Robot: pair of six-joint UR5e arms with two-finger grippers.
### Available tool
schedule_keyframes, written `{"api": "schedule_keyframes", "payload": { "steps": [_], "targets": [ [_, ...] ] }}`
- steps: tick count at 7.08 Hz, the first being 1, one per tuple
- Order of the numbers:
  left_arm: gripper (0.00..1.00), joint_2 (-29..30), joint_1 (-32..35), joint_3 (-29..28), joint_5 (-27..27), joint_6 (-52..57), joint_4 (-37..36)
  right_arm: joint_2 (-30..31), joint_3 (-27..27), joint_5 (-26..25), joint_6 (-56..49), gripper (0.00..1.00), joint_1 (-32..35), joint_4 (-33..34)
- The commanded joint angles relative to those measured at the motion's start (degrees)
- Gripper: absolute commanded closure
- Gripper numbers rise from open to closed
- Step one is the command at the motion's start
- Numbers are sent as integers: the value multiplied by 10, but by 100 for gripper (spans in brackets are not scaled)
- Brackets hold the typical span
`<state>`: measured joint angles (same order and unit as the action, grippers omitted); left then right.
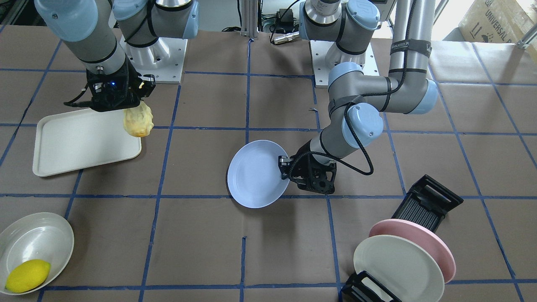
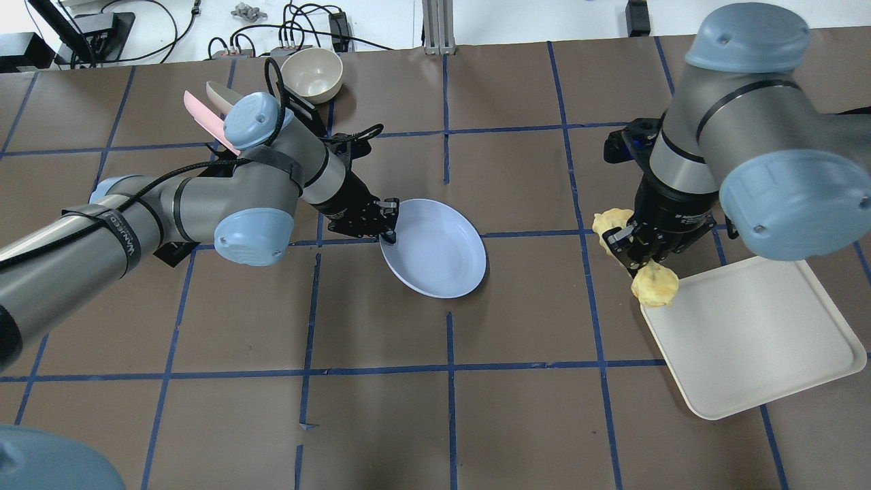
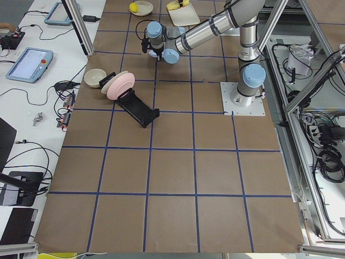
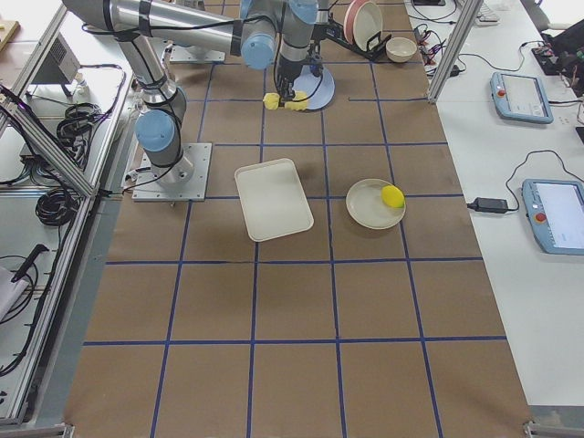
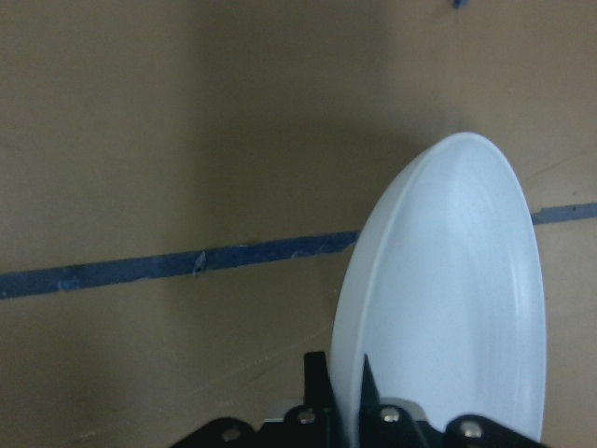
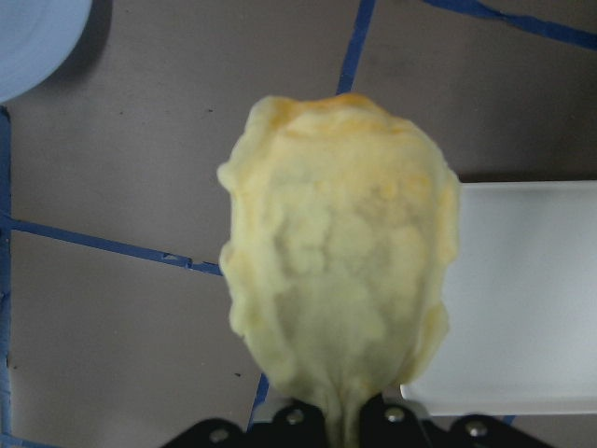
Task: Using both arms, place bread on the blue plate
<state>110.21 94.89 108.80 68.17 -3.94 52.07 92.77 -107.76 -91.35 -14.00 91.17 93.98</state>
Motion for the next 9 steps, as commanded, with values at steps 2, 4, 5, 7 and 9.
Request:
{"api": "schedule_keyframes", "payload": {
  "steps": [2, 4, 5, 7, 9],
  "targets": [
    [1, -8, -5, -7, 3, -24, -40, -118, 23, 5, 107, 89, 128, 135],
    [1, -57, -13, -27, 68, -13, 14, -178, 91, 5, 131, 89, 159, 131],
    [1, -82, -21, -46, 118, -1, 90, -220, 137, 19, 168, 89, 183, 129],
    [1, -122, -34, -115, 168, 30, 229, -311, 227, 19, 178, 88, 227, 134],
    [1, -167, -35, -169, 216, 32, 376, -378, 287, 20, 180, 87, 234, 135]
  ]
}}
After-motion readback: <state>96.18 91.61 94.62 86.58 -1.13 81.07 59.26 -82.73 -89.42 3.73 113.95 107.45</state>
